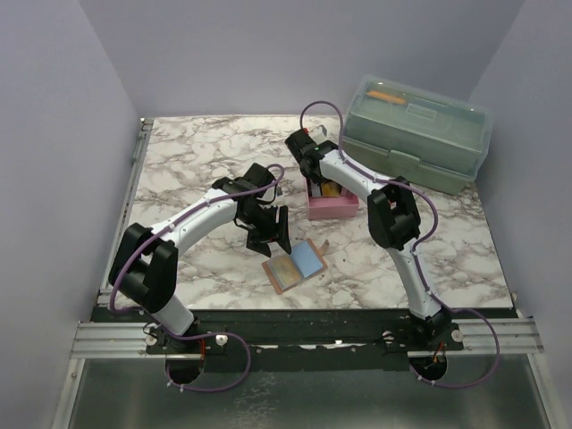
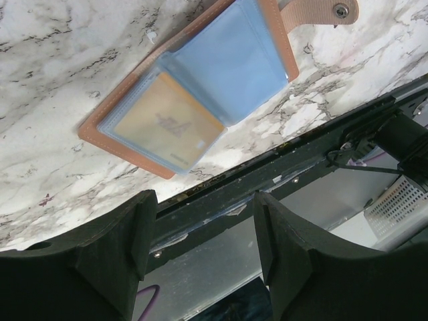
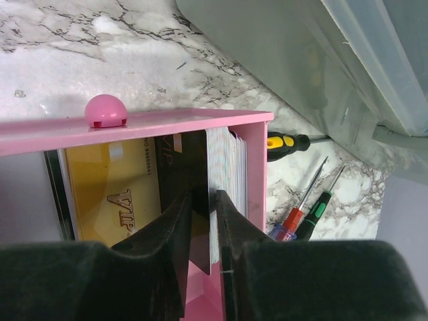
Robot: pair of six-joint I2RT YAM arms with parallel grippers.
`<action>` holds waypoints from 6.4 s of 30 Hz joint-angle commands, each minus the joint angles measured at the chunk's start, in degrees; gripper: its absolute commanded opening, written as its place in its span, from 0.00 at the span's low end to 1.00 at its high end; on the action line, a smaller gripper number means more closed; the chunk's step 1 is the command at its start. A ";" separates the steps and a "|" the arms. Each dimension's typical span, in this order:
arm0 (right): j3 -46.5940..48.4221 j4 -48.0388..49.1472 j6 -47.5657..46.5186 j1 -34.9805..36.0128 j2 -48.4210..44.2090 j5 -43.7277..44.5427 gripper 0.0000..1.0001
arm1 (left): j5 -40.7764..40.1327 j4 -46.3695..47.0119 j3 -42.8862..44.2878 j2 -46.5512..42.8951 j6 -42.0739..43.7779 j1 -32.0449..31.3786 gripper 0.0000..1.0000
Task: Put the credit cards into the card holder
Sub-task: Pick up the credit card from the storage box, then insert the credit card into the card holder.
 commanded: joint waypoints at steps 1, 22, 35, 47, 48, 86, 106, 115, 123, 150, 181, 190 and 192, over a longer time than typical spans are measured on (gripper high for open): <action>-0.43 -1.65 0.23 -0.23 -0.37 3.10 0.18 | 0.92 0.60 -0.84 -2.09 0.86 0.19 0.65; 2.88 -6.17 1.67 -0.23 -4.38 -2.20 0.00 | 1.47 1.13 0.12 -0.33 0.44 0.19 0.65; 1.89 -7.94 11.00 -1.58 -10.59 -14.98 0.00 | 1.37 1.96 -0.12 -0.29 -1.39 0.19 0.65; -21.54 11.06 9.50 -6.38 -32.94 -42.76 0.00 | 0.40 4.89 -2.16 -0.58 -8.46 0.82 0.65; -22.48 10.97 9.09 -6.39 -34.61 -44.65 0.00 | 0.44 5.32 -2.43 -0.68 -9.50 1.01 0.65; -65.08 39.78 8.64 -0.14 -40.86 -91.98 0.00 | -3.29 13.81 -19.22 6.11 -13.71 1.42 0.37; -62.89 38.85 3.90 0.12 -34.11 -95.00 0.00 | -3.56 13.62 -18.70 6.51 -12.72 1.42 0.36; -61.97 37.72 2.47 0.39 -32.91 -94.28 0.00 | -3.61 13.27 -17.92 7.07 -12.31 1.42 0.36; -61.29 33.13 4.13 0.39 -39.12 -91.27 0.00 | -4.60 12.49 -17.76 7.59 -11.31 1.42 0.36; -59.68 31.90 2.68 0.39 -31.13 -94.30 0.00 | -8.09 8.27 -14.10 10.74 -6.44 1.42 0.36; -59.05 39.17 6.73 3.18 -27.38 -89.28 0.00 | -7.09 8.30 -14.35 10.23 -6.73 1.42 0.35; -62.78 41.02 13.67 3.73 -32.82 -83.52 0.13 | -7.56 7.07 -13.81 1.83 -12.32 1.42 0.40; -62.89 40.61 13.46 3.72 -32.57 -83.24 0.19 | -8.70 6.69 -14.75 -1.89 -15.38 1.41 0.43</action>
